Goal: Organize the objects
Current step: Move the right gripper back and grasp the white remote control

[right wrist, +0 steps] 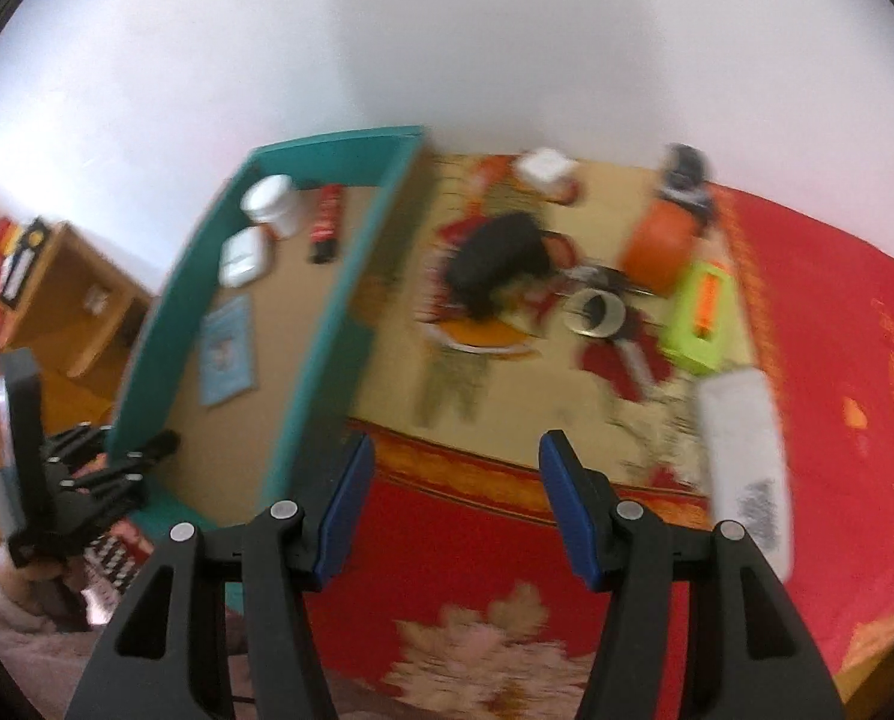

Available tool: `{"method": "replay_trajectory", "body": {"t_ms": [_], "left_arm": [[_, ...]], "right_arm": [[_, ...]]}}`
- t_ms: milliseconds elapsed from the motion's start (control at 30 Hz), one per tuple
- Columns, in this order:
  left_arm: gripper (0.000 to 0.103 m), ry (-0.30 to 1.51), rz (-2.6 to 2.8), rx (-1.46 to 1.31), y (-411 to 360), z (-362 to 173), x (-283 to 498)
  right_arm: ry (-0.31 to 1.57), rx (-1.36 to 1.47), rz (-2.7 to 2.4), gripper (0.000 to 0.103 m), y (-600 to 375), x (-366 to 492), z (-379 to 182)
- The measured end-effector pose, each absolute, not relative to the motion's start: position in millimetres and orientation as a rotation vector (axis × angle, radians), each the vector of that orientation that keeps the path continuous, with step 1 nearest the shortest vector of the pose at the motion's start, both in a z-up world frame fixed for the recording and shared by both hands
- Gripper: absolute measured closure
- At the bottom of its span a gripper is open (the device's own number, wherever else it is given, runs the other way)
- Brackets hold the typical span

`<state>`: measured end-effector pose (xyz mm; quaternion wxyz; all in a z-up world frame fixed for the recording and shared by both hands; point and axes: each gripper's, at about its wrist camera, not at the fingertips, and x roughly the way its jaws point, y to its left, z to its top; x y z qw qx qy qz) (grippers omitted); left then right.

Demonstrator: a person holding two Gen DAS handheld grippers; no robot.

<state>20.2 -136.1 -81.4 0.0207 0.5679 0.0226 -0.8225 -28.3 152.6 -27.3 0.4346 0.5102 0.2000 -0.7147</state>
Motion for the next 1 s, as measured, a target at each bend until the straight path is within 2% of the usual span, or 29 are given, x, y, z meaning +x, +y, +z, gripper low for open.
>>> {"method": "replay_trajectory", "body": {"t_ms": [233,533,1000], "left_arm": [[0.071,0.067,-2.551,1.761,-135,-81,20],[0.071,0.066,-2.551,1.762,-136,-81,20],[0.071,0.068,-2.551,1.762,-136,-81,20]], "right_arm": [[0.489,1.326,-1.936,0.046,193,-65,-47],[0.651,1.368,-2.043,0.046,217,-99,-73],[0.649,1.426,-1.999,0.043,222,-120,-94]]}}
